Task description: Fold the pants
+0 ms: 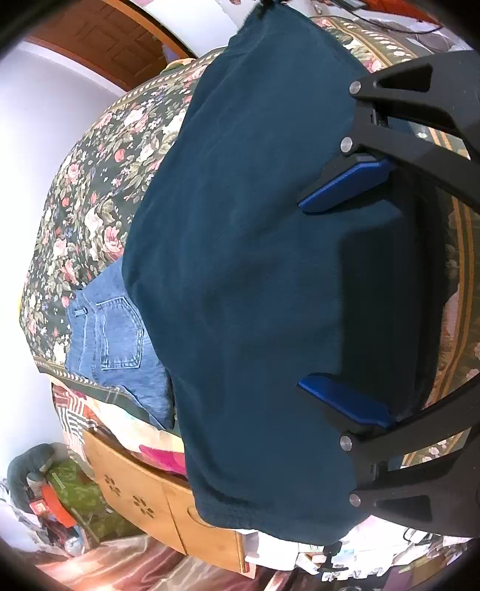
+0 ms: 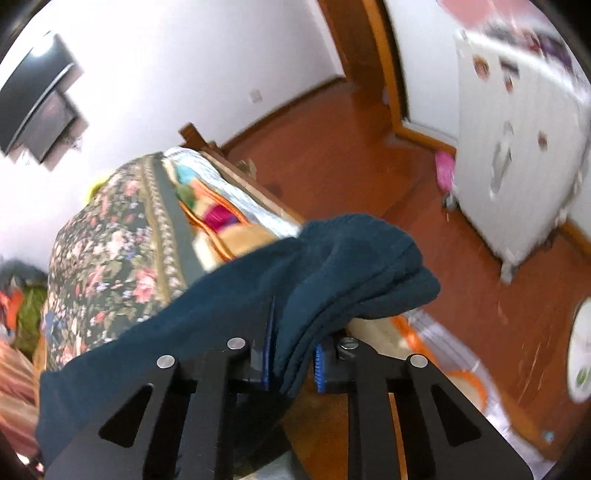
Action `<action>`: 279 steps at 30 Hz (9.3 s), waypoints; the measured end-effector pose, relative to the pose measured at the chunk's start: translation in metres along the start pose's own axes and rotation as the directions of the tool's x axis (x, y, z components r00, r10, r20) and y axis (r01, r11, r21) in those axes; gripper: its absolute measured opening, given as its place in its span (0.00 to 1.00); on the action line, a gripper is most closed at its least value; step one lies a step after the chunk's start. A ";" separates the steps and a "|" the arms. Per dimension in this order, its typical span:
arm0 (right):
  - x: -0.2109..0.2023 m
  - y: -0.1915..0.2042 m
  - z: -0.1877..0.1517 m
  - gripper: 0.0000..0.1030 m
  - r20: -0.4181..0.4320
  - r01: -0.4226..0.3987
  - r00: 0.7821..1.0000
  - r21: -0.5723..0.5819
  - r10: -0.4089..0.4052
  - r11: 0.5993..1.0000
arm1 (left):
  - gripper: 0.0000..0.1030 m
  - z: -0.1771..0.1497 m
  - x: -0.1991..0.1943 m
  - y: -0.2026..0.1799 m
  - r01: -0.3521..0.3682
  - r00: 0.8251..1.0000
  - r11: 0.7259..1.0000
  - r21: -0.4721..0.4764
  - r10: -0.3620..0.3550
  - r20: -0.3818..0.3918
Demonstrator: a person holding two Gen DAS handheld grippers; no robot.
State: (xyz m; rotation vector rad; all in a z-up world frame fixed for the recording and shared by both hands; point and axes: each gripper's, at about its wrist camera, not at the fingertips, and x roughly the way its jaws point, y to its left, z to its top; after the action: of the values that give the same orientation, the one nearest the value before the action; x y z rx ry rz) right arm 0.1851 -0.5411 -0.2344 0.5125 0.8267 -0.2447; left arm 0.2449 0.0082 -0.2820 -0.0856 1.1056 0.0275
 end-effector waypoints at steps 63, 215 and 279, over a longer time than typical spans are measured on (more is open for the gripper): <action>0.022 0.198 -0.103 0.37 -0.298 -0.357 0.926 -0.491 0.232 0.795 | 0.88 0.060 0.018 -0.122 0.079 0.997 0.972 0.221 -0.079 -0.007; -0.036 0.131 -0.140 0.57 -0.302 -0.321 0.929 -0.378 0.212 0.868 | 0.90 0.065 -0.071 -0.214 0.334 0.929 0.870 0.362 -0.369 0.029; -0.062 0.147 -0.081 0.57 -0.124 -0.241 0.970 -0.449 0.208 0.860 | 0.92 0.036 -0.010 -0.070 -0.008 0.999 0.951 0.308 -0.004 0.041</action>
State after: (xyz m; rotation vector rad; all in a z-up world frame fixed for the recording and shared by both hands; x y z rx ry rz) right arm 0.1515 -0.3728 -0.1845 0.1637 0.8522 0.1895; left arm 0.2773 -0.0580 -0.2531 0.1959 1.0569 -0.1414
